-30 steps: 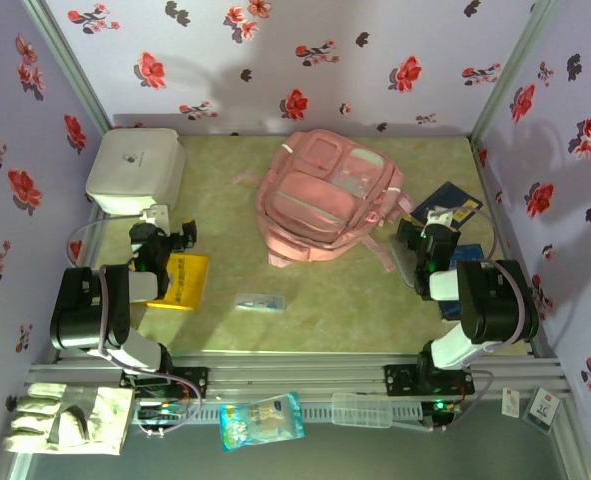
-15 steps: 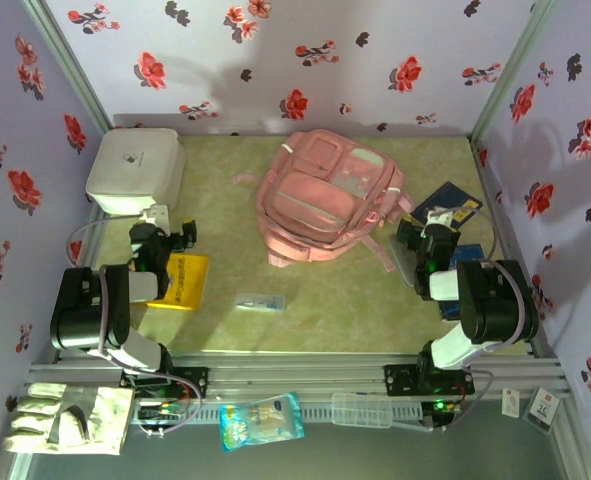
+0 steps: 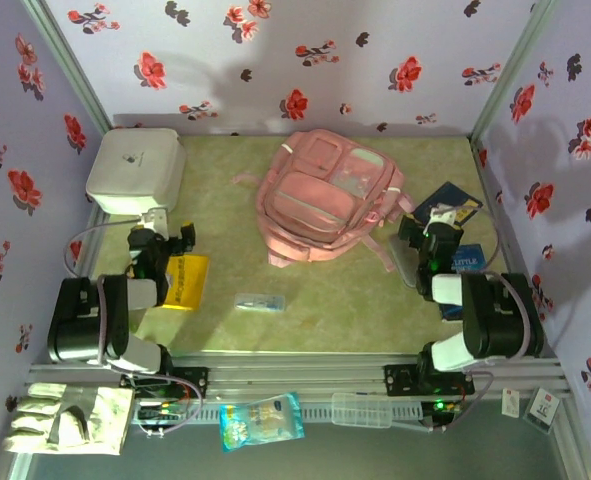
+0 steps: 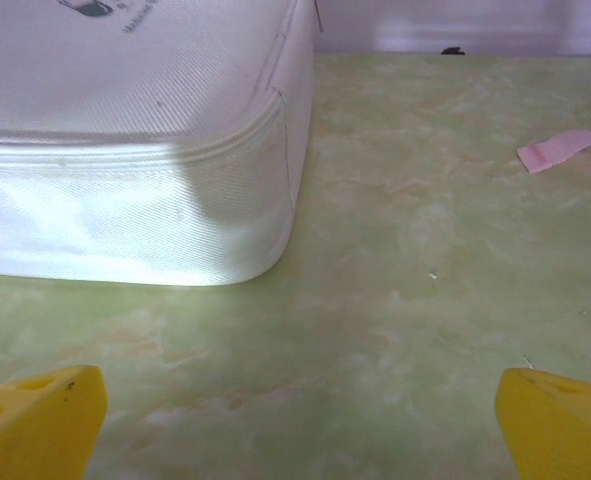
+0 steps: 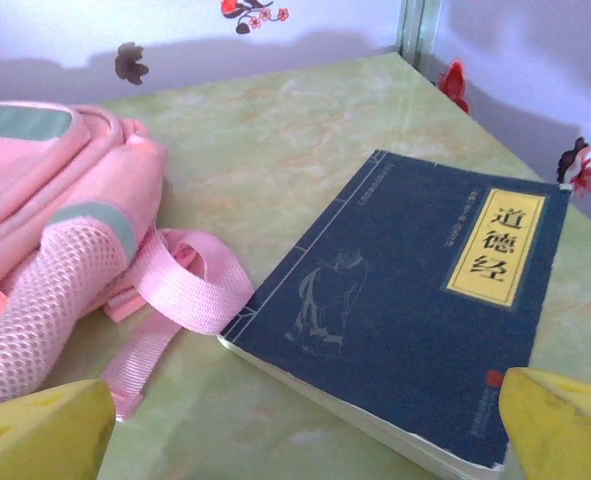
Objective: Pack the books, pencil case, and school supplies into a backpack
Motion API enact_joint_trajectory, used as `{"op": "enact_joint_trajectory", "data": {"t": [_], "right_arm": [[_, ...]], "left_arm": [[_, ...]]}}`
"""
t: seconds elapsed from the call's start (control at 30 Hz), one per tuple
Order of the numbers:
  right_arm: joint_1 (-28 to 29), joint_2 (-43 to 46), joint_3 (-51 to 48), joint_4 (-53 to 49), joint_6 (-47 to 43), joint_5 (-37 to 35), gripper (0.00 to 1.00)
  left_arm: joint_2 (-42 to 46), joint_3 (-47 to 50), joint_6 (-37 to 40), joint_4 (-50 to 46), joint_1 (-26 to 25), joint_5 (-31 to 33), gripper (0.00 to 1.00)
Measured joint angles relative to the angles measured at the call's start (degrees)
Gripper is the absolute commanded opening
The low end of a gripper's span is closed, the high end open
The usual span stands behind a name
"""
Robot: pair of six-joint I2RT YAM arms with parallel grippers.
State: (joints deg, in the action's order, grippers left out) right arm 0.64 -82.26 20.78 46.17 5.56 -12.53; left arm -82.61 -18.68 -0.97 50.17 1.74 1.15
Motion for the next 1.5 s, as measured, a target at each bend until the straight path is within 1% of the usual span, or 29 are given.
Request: {"op": "enact_joint_trajectory", "data": {"t": [0.13, 0.27, 0.4, 0.47, 0.6, 0.73, 0.83, 0.97, 1.1, 1.17, 1.3, 1.4, 1.5], "right_arm": [[0.22, 5.77, 4.61, -9.01, 1.07, -0.59, 0.99], [0.55, 9.01, 11.04, -19.02, 6.05, -0.48, 0.99], [0.87, 7.76, 20.65, -31.85, 13.31, 1.99, 0.99], [0.94, 5.01, 25.97, -37.07, 17.03, 5.18, 0.99], [2.08, -1.92, 32.52, -42.14, 22.1, 13.64, 0.99], [5.95, -9.27, 36.04, -45.22, 25.59, 18.73, 0.99], [8.04, -13.99, 39.1, -47.1, 27.69, 20.46, 0.99], [8.48, -19.34, 43.28, -48.06, 30.12, 21.84, 0.99], [8.52, -22.62, 45.81, -48.61, 31.93, 22.73, 0.98], [8.66, -23.89, 46.58, -48.63, 32.63, 23.15, 0.98], [9.68, -25.14, 46.93, -48.24, 33.94, 23.3, 0.97], [11.5, -25.79, 46.95, -47.32, 35.06, 23.5, 0.97], [13.73, -26.58, 46.84, -45.35, 37.44, 24.46, 0.97]], "left_arm": [[9.09, -0.98, -1.62, -6.38, -0.02, 1.81, 1.0], [16.2, -6.8, -7.87, -16.04, -0.04, 3.8, 1.0], [17.59, -16.0, -15.54, -27.28, -0.87, 4.2, 1.0], [16.76, -20.7, -18.23, -32.63, -2.36, 4.09, 1.0], [12.63, -29.05, -22.45, -41.7, -7.43, -0.07, 1.0], [6.86, -33.44, -25.79, -46.01, -15.43, -4.59, 1.0], [2.03, -35.39, -28.59, -47.36, -22.29, -7.19, 0.97], [-5.99, -39.34, -32.33, -47.82, -30.93, -10.12, 0.94], [-12.72, -42.75, -35.26, -47.65, -36.63, -11.91, 0.93], [-15.58, -43.56, -36.54, -47.65, -37.88, -12.57, 0.92], [-19.82, -45.16, -37.64, -49.35, -37.29, -11.58, 0.92], [-21.88, -46.45, -37.51, -50.21, -35.45, -10.62, 0.92], [-23.02, -47.65, -36.26, -51.28, -32.5, -9.7, 0.93]]}}
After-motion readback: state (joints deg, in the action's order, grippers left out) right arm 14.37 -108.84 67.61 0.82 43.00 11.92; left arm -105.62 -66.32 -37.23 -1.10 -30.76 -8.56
